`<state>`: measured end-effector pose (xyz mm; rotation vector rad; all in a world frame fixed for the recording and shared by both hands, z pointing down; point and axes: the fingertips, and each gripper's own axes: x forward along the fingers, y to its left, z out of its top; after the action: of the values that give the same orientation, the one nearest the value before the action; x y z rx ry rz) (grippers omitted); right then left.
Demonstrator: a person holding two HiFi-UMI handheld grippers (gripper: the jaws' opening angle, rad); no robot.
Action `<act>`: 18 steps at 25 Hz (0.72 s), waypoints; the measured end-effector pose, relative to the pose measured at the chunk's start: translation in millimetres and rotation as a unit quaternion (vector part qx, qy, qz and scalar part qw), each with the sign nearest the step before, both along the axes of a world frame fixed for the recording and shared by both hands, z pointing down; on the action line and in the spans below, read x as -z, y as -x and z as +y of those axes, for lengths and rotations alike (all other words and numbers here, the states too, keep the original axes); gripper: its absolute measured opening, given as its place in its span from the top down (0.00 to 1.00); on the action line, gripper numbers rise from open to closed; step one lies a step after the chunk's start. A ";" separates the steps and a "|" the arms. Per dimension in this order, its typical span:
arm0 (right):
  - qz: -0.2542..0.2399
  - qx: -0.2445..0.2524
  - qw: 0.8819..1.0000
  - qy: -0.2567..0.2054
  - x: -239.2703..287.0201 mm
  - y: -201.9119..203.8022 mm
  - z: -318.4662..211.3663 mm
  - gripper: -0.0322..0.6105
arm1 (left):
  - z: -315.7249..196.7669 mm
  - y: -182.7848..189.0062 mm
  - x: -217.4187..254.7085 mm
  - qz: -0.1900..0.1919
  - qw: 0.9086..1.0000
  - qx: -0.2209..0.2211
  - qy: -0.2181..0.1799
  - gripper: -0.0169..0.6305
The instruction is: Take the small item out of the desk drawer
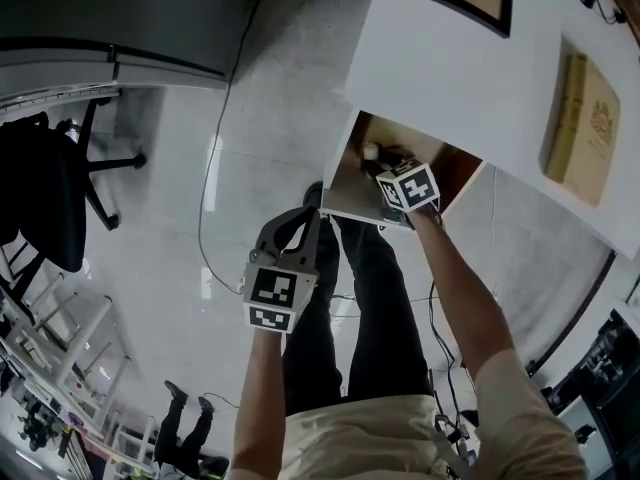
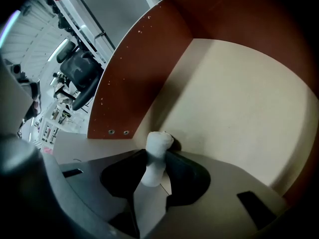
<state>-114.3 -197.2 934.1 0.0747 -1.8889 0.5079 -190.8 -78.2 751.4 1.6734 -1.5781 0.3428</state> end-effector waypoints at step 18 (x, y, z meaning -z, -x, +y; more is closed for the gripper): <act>-0.044 -0.010 0.999 -0.029 44.3 1.9 -8.4 0.72 | -14.6 -15.6 15.8 -0.003 0.999 -0.045 -0.013 0.95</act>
<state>-116.2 -205.6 889.8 0.1106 -1.9909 0.4766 -175.2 -92.9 735.5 1.7683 -1.5207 0.3764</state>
